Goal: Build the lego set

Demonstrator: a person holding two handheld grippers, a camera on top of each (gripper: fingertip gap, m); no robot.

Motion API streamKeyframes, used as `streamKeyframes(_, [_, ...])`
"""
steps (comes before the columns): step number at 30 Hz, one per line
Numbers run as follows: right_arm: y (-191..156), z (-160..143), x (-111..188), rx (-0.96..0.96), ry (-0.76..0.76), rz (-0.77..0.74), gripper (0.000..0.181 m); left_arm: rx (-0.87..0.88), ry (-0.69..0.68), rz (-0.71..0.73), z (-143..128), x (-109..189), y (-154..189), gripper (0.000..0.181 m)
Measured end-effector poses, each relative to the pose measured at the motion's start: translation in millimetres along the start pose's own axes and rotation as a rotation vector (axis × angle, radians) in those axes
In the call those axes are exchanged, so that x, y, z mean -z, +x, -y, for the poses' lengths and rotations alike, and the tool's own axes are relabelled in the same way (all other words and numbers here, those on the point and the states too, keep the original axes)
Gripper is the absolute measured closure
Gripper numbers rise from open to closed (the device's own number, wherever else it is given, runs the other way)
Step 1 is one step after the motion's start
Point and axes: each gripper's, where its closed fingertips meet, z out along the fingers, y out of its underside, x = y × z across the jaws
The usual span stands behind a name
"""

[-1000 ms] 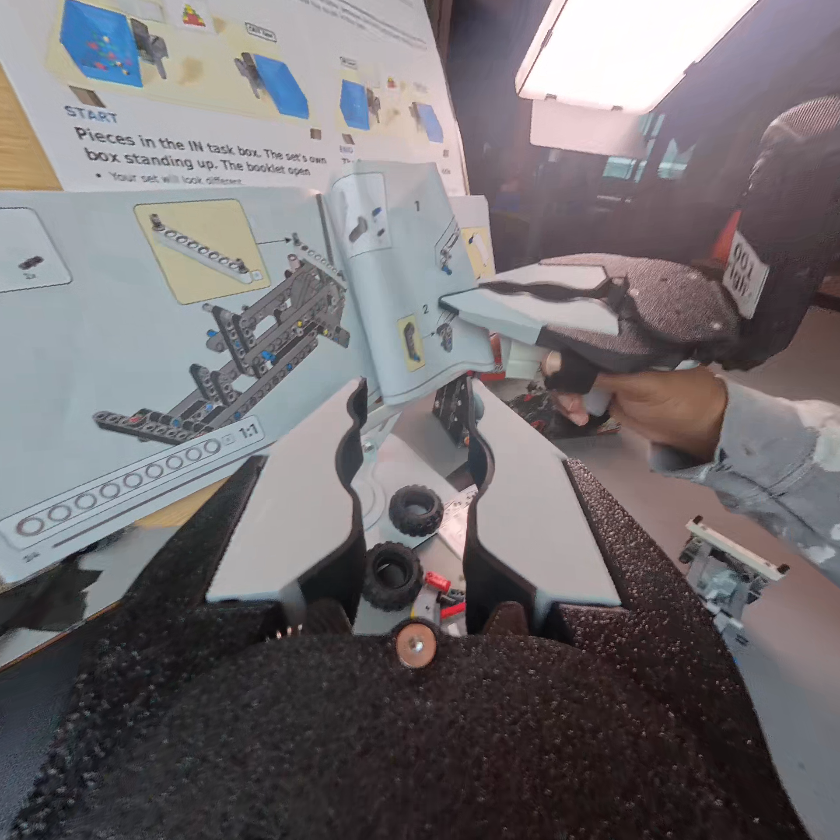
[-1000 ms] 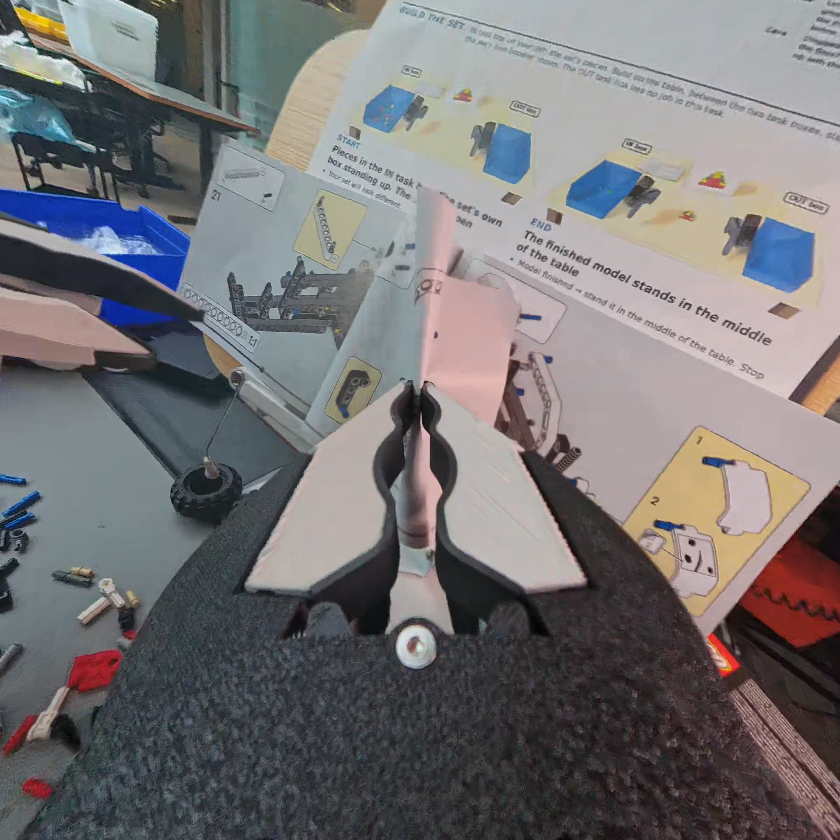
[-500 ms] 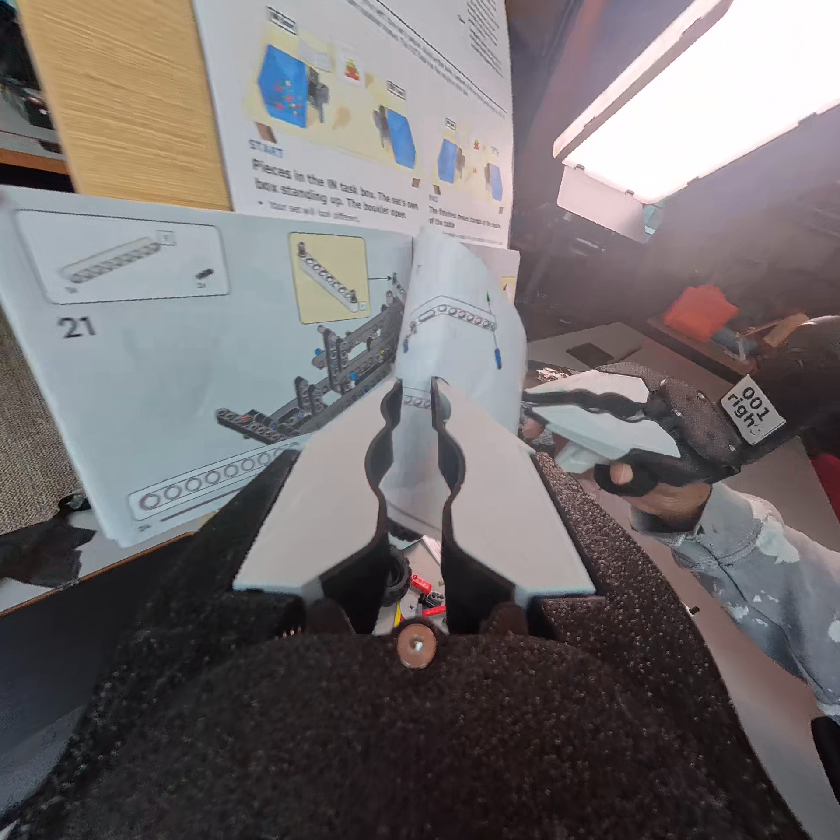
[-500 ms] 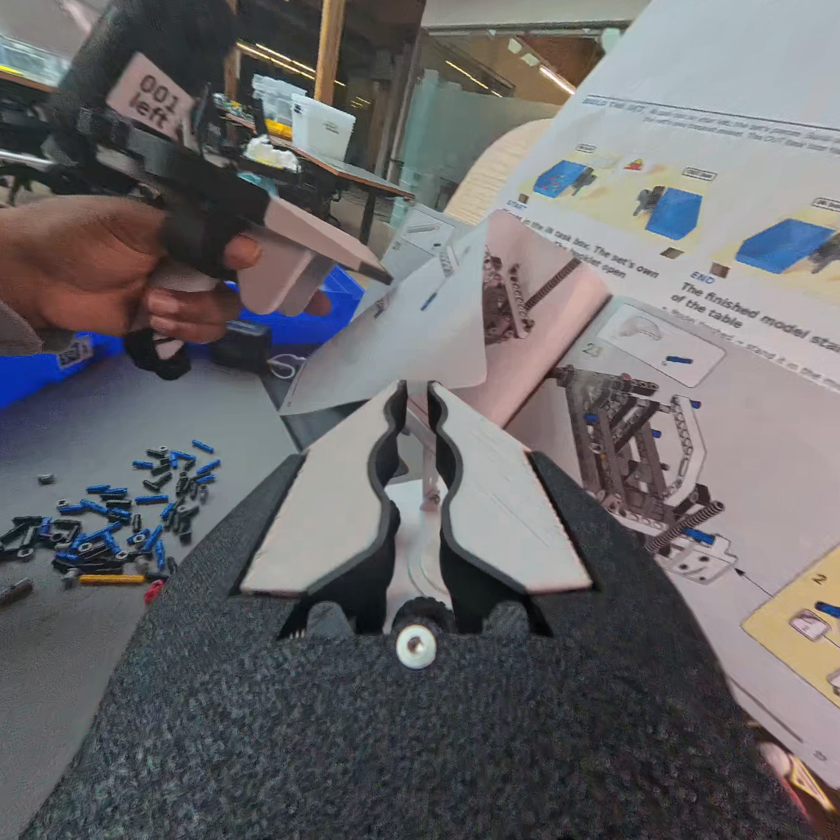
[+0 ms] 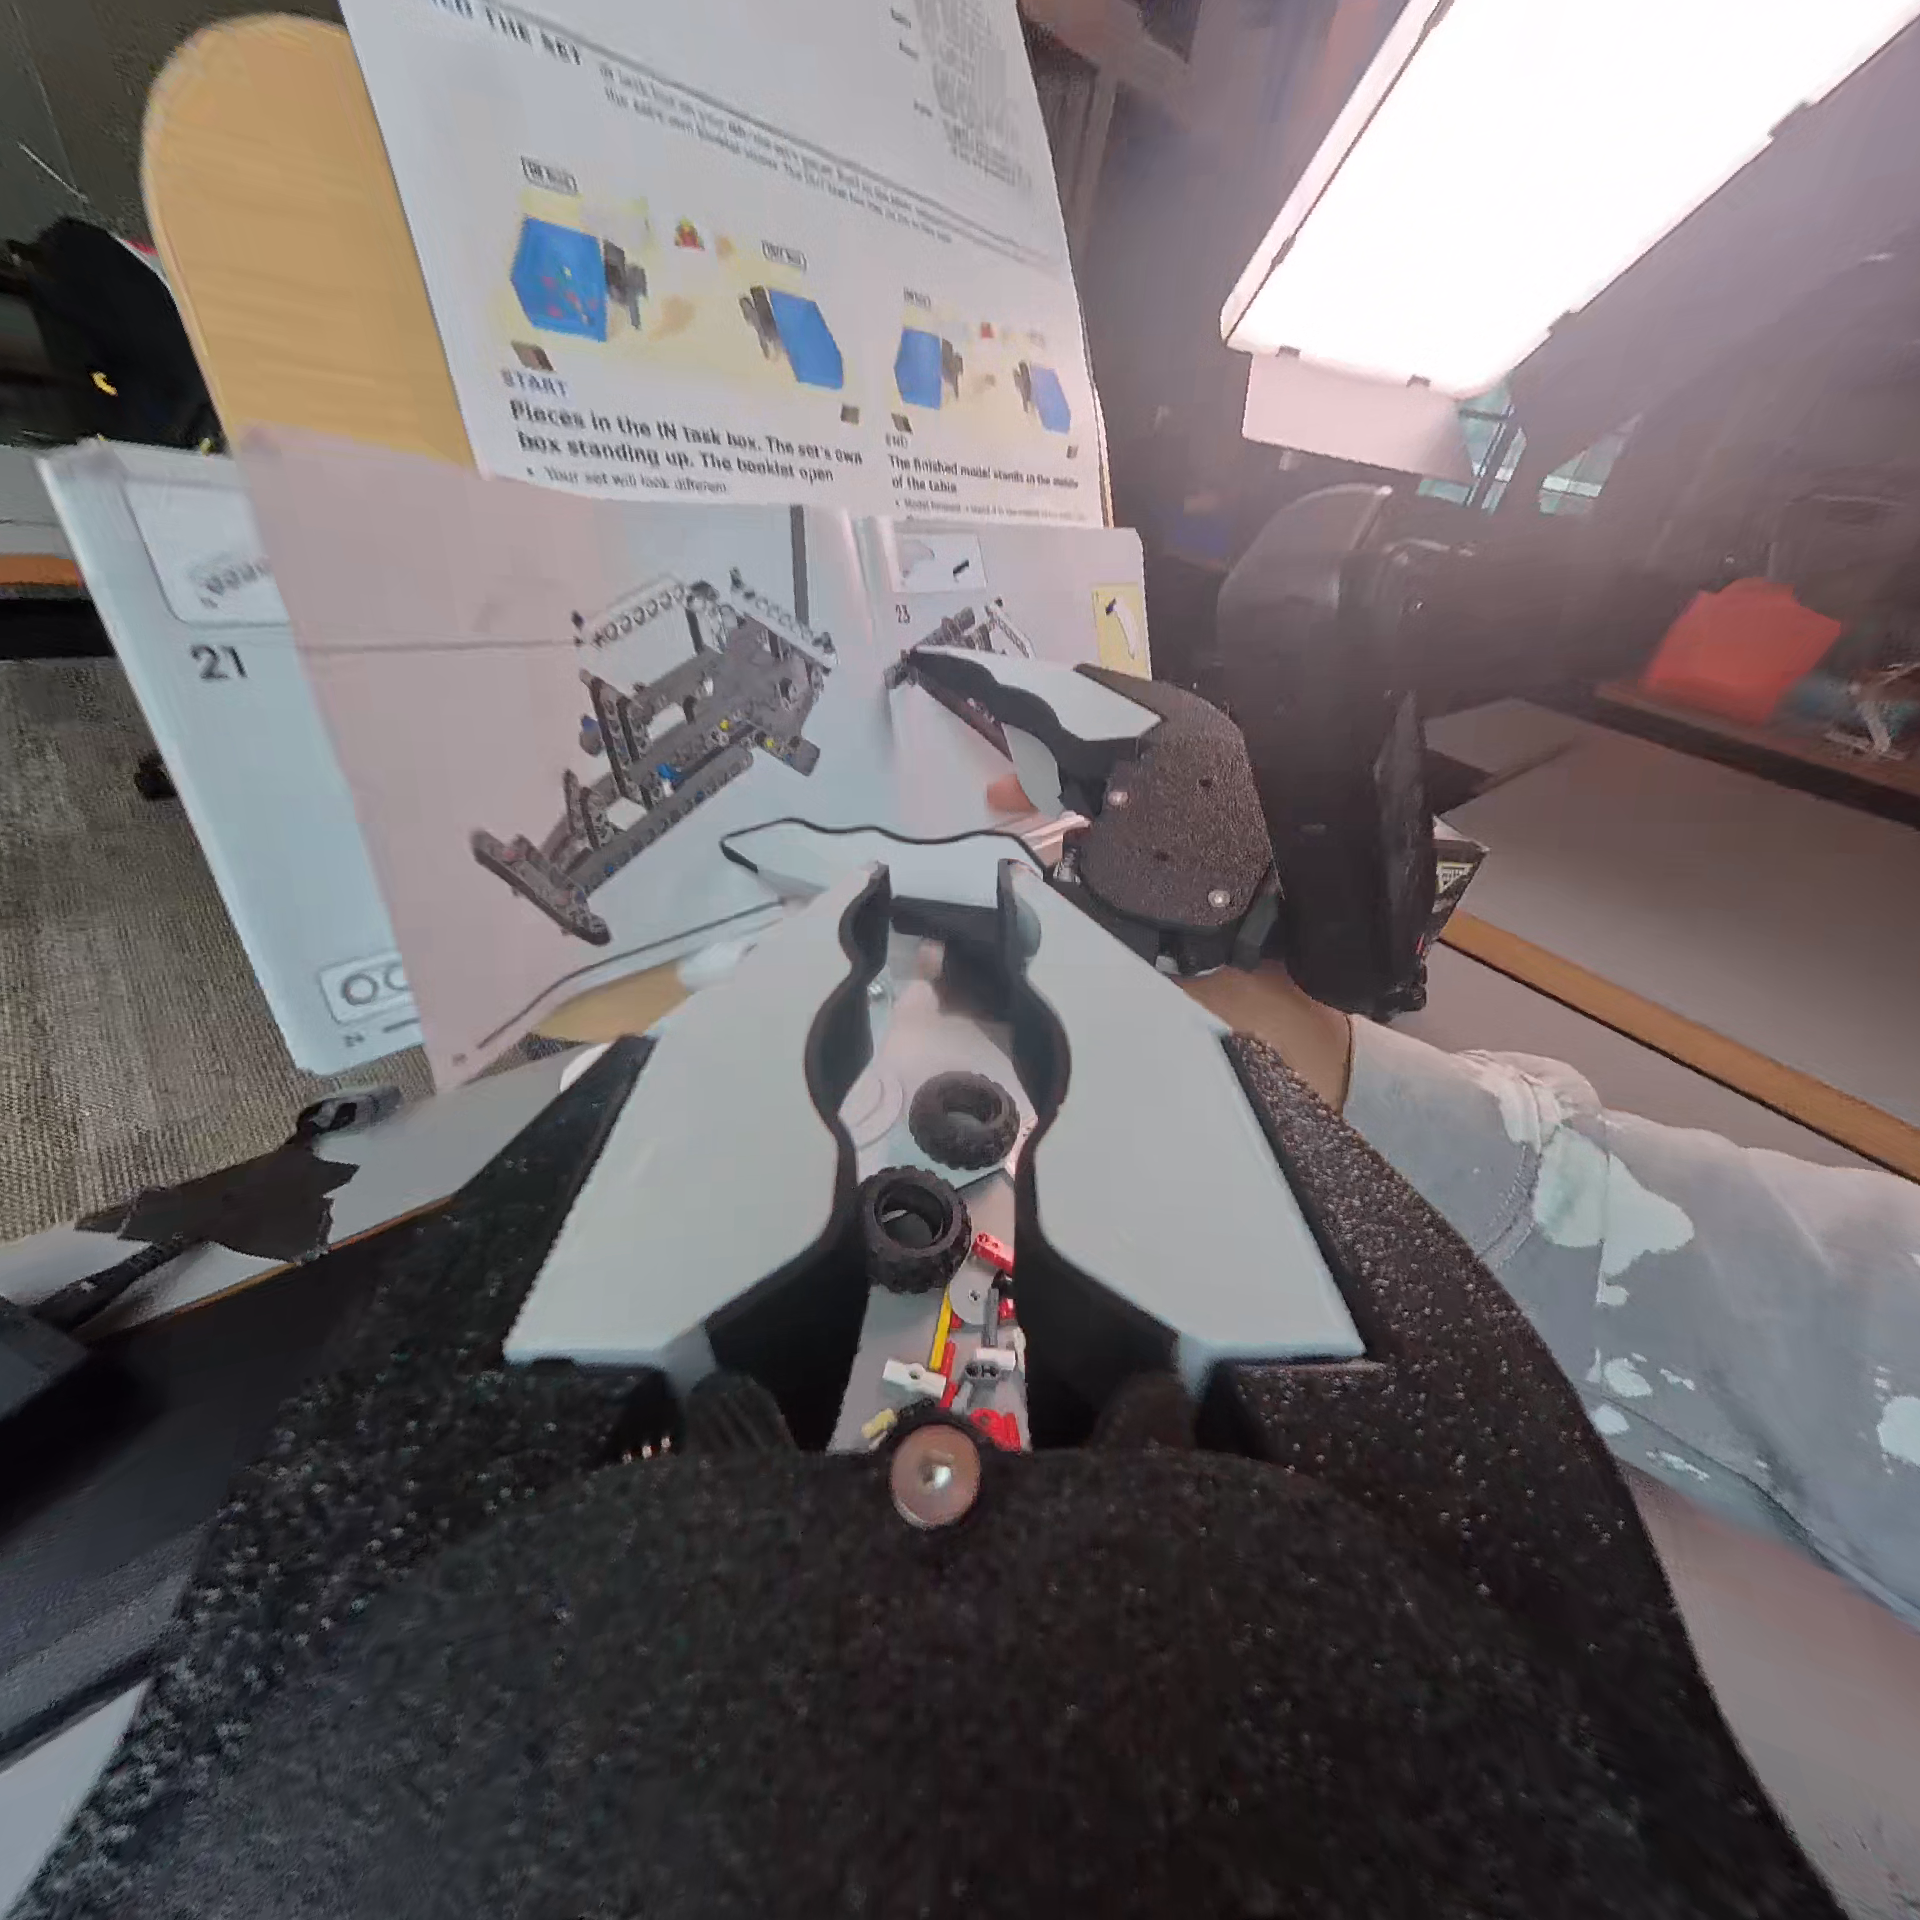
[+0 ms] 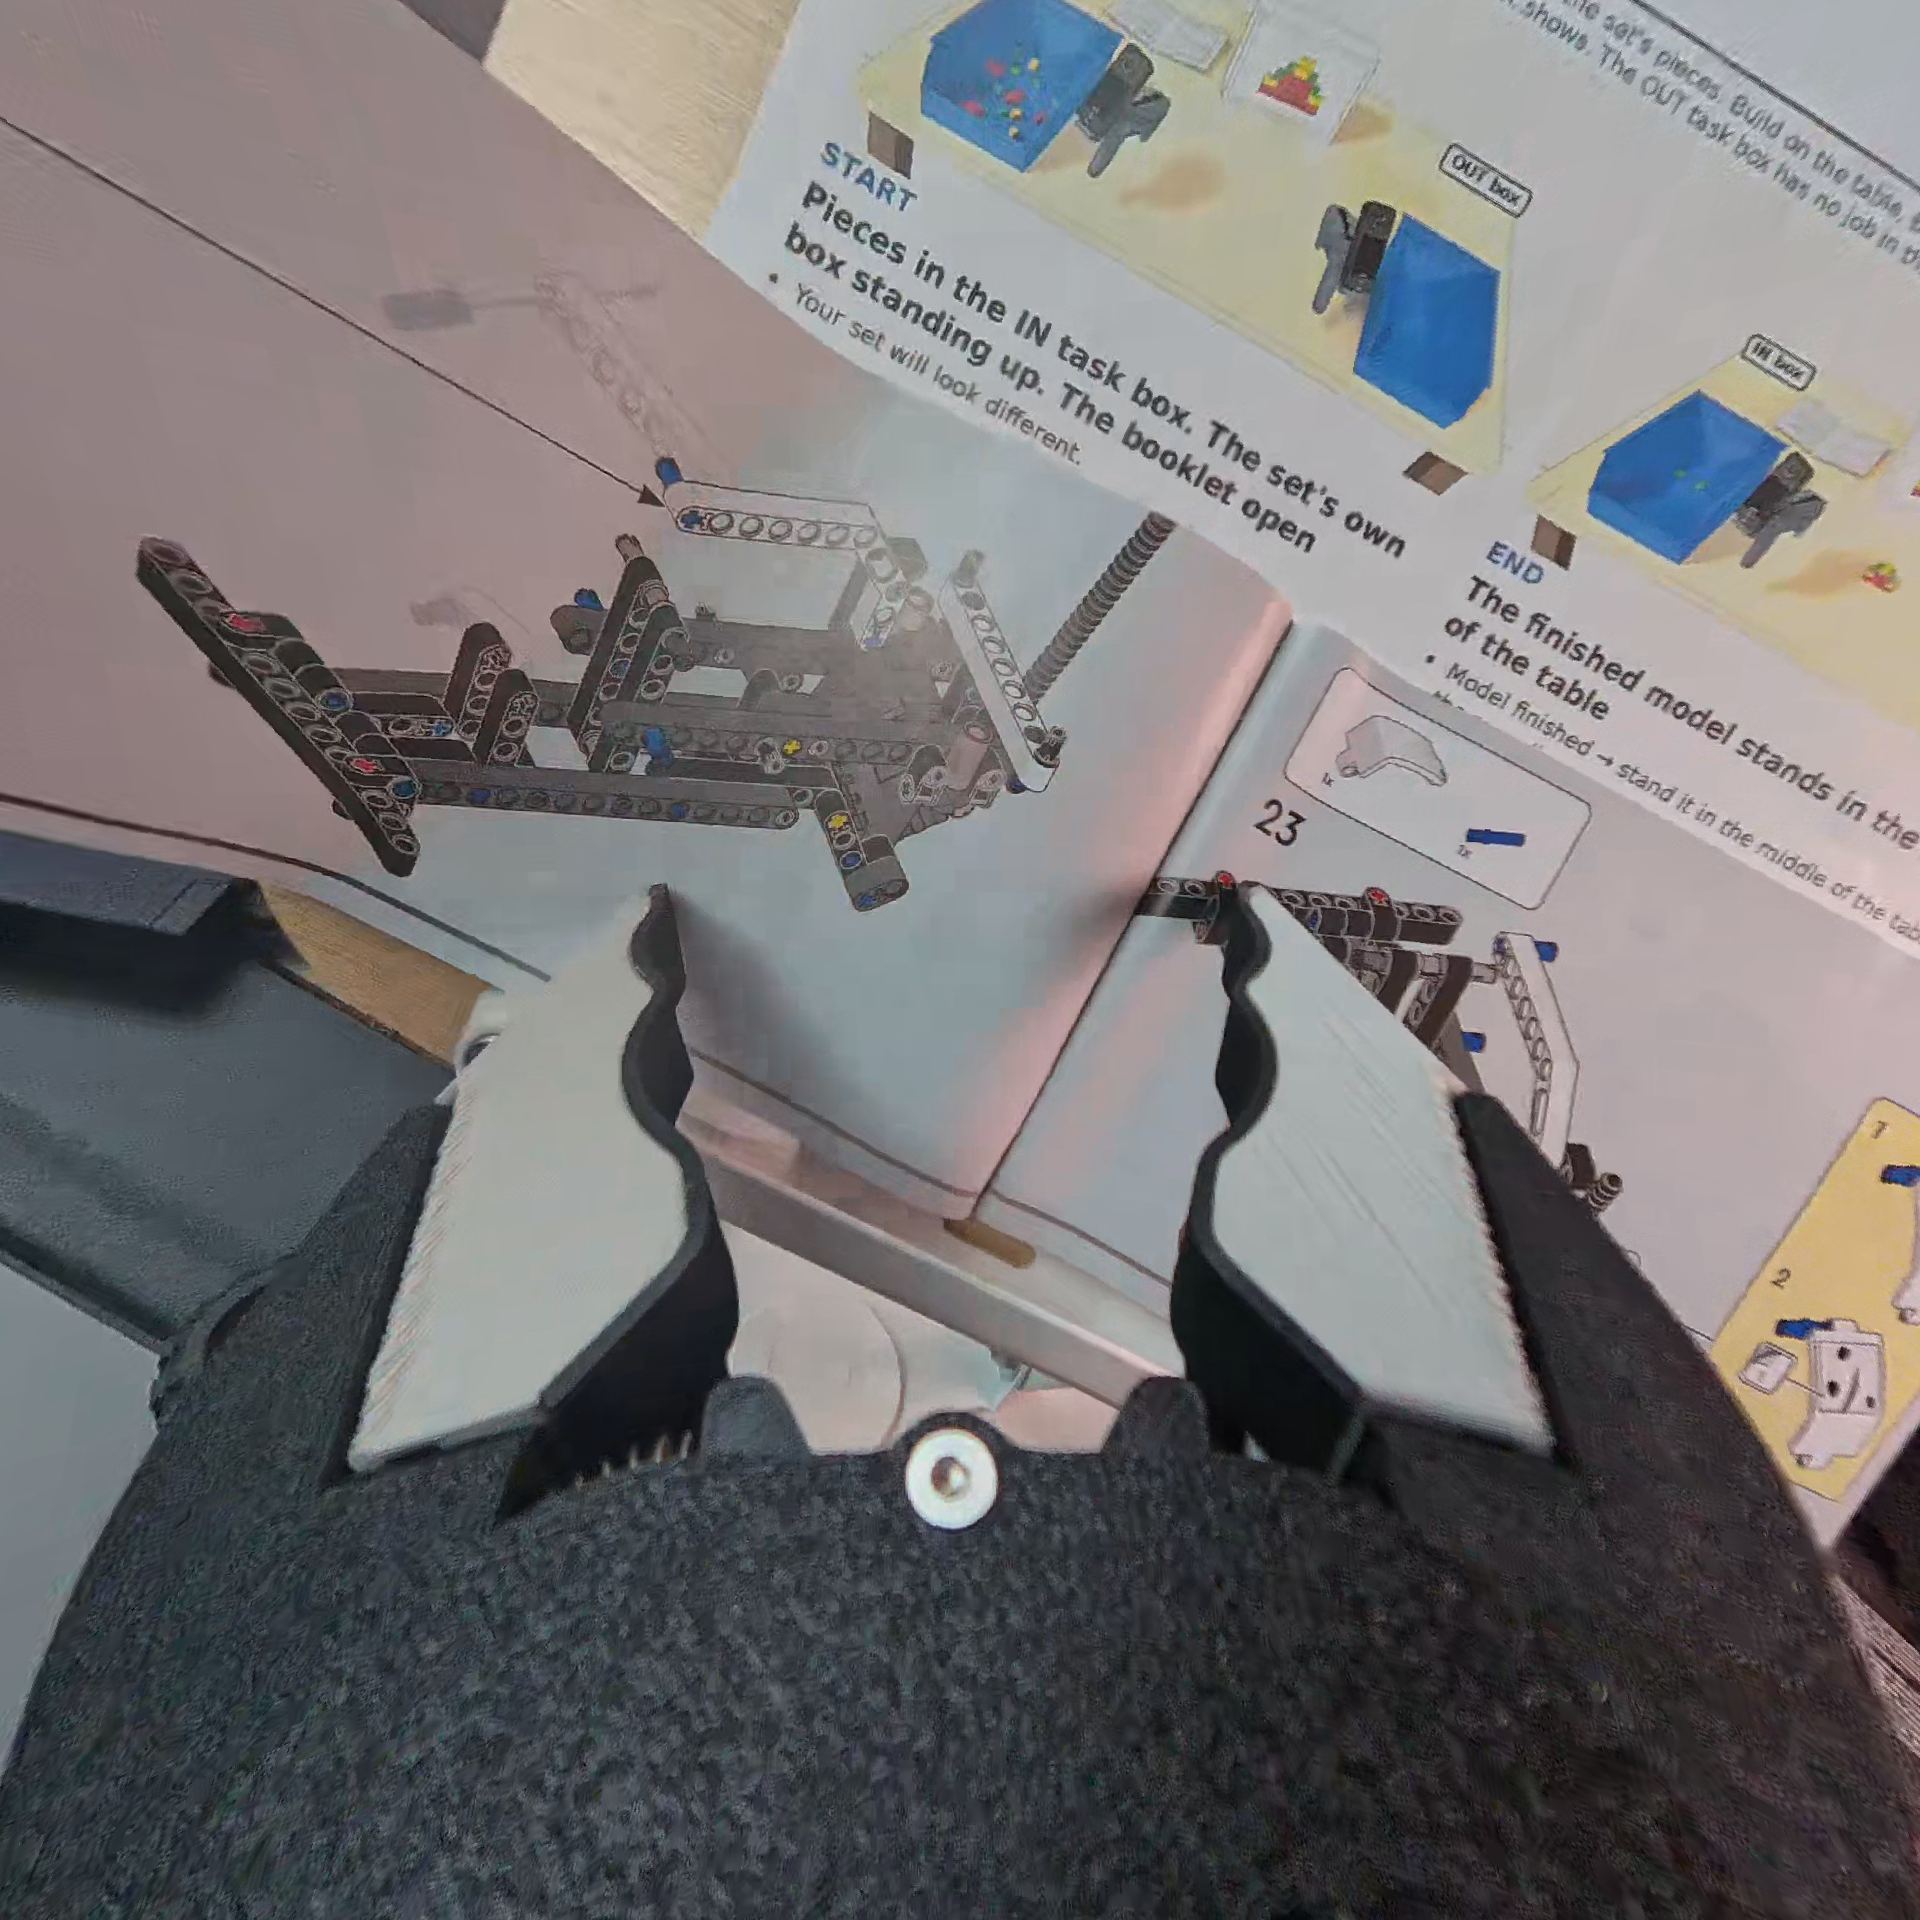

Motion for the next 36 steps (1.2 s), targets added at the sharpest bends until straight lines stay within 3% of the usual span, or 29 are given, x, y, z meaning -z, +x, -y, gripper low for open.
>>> streamKeyframes(3, [-1,1,0,-0.005,0.005,0.011,0.078,0.144,-0.108,0.019,-40,-16,-15,0.159])
streamKeyframes(6, [-1,1,3,-0.003,-0.008,0.068,0.079,0.545,-0.139,-0.028,-80,-34,-27,0.15])
streamKeyframes(9, [-1,3,8,-0.042,-0.014,0.136,0.083,0.958,-0.013,-0.092,-98,-48,-36,0.125])
streamKeyframes(13, [4,14,25,-0.098,0.033,0.238,0.091,1.151,0.124,-0.147,-103,-57,-36,0.114])
streamKeyframes(15, [23,22,37,-0.097,0.123,0.188,0.112,1.209,0.184,-0.17,-101,-59,-37,0.112])
streamKeyframes(17, [40,17,40,-0.075,0.144,0.108,0.121,1.249,0.239,-0.177,-98,-61,-43,0.112])
streamKeyframes(21, [37,-19,20,0.024,0.017,0.058,0.105,1.322,0.368,-0.143,-92,-60,-60,0.126])
streamKeyframes(23, [36,-22,14,0.066,0.023,0.017,0.105,1.321,0.407,-0.097,-92,-56,-68,0.137])
streamKeyframes(26, [35,-22,14,0.067,0.018,-0.017,0.104,1.241,0.473,-0.013,-84,-40,-86,0.158])
streamKeyframes(29, [35,-22,15,0.064,0.025,-0.041,0.104,1.19,0.487,-0.037,-70,-31,-91,0.18])
streamKeyframes(34, [35,-22,14,0.005,0.041,-0.061,0.101,0.977,0.493,-0.023,-47,-17,-83,0.181])
streamKeyframes(36, [34,-23,14,-0.025,0.054,-0.059,0.101,0.843,0.426,-0.014,-36,-22,-72,0.181])
